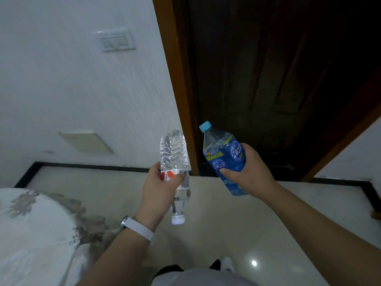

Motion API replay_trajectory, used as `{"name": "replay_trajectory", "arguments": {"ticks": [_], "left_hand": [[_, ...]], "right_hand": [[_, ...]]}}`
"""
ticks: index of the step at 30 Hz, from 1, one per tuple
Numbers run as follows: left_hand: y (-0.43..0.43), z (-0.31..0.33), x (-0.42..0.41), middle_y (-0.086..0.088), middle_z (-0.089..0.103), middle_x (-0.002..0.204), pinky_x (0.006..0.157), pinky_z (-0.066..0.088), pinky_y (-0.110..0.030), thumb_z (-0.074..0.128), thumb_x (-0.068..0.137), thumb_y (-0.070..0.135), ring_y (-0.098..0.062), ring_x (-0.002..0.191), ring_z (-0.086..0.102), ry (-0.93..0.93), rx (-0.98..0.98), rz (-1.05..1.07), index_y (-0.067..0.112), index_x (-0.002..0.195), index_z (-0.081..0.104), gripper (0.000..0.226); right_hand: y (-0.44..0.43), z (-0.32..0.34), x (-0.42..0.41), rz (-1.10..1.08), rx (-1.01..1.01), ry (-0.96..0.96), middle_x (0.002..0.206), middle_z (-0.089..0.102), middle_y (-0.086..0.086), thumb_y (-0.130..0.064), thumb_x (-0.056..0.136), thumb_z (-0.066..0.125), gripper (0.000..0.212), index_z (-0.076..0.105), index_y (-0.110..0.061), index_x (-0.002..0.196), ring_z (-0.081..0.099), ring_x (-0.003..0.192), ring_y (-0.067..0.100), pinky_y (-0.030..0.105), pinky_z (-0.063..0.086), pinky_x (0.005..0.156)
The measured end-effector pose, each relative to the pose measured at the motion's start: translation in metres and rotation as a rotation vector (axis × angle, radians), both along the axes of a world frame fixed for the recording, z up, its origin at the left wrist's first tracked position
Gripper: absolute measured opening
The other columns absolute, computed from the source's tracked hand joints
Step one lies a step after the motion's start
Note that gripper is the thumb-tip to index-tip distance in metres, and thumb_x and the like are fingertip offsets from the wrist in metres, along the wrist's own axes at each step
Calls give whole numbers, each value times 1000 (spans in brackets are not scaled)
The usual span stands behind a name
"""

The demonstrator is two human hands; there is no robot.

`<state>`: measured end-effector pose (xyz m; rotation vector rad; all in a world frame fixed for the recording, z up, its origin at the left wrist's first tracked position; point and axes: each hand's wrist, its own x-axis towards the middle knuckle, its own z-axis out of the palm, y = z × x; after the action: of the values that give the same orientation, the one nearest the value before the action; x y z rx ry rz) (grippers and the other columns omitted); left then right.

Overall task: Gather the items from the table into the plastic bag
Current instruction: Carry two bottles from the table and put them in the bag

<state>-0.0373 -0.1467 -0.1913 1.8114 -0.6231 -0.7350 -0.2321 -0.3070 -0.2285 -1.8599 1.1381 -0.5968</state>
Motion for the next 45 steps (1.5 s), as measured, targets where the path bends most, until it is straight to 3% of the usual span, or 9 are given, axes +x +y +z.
{"name": "replay_trajectory", "arguments": {"ticks": [4, 9, 14, 22, 29, 34, 36, 41, 45], "left_hand": [[-24, 1, 24, 3, 73, 99, 68, 54, -24, 77, 79, 19, -8, 81, 71, -9, 16, 73, 23, 120, 58, 45], [-49, -8, 70, 2, 75, 93, 63, 52, -19, 75, 78, 14, -11, 79, 72, 13, 14, 166, 21, 115, 63, 39], [-74, -23, 135, 3, 75, 91, 70, 54, -27, 77, 75, 14, -13, 80, 72, 46, 6, 241, 20, 115, 62, 43], [-103, -9, 276, 7, 71, 99, 82, 57, -37, 76, 79, 18, -14, 86, 71, 98, -46, 298, 29, 120, 50, 50], [-89, -3, 390, 12, 69, 89, 58, 47, -9, 74, 81, 10, 8, 66, 65, 59, -117, 459, 28, 114, 52, 43], [-49, -9, 443, 9, 71, 85, 53, 47, -13, 75, 77, 14, 4, 63, 64, 47, -74, 608, 32, 102, 59, 35], [-33, -13, 464, 9, 70, 85, 59, 51, -20, 75, 78, 14, 3, 63, 64, 47, -48, 700, 32, 99, 60, 32], [-1, -29, 517, 3, 73, 96, 76, 60, -40, 76, 75, 21, -12, 78, 72, 132, -20, 872, 23, 122, 58, 50], [8, -36, 574, 2, 75, 96, 80, 60, -48, 76, 69, 26, -17, 81, 73, 114, 0, 1026, 24, 121, 59, 55]], "right_hand": [[-38, 0, 29, 52, 13, -17, 115, 57, -12, -56, 54, 81, 72, 45, -44, 115, 59, 103, 6, 40, 54, 90], [-69, -5, 91, 140, 6, 8, 118, 56, -9, -46, 59, 85, 73, 44, -41, 119, 58, 104, 7, 36, 53, 90], [-96, -8, 164, 205, -21, 51, 123, 54, -11, -44, 62, 87, 82, 43, -33, 131, 57, 107, 6, 34, 54, 89], [-142, 22, 316, 280, -83, 93, 115, 56, -12, -60, 51, 79, 81, 45, -39, 122, 60, 102, 7, 39, 56, 87], [-128, 36, 458, 478, -182, 134, 109, 52, -12, -49, 62, 82, 65, 41, -42, 112, 57, 97, 7, 30, 52, 83], [-117, 29, 556, 630, -158, 111, 113, 55, -12, -57, 58, 80, 73, 45, -38, 119, 59, 100, 8, 38, 54, 87], [-110, 21, 598, 708, -154, 117, 116, 55, -12, -62, 55, 78, 82, 44, -36, 124, 59, 101, 9, 40, 54, 87], [-93, 1, 694, 860, -93, 103, 112, 59, -11, -61, 54, 78, 77, 46, -38, 120, 62, 98, 7, 40, 56, 85], [-80, -13, 781, 997, -42, 69, 110, 59, -13, -60, 53, 80, 72, 46, -43, 115, 62, 96, 6, 40, 57, 82]]}}
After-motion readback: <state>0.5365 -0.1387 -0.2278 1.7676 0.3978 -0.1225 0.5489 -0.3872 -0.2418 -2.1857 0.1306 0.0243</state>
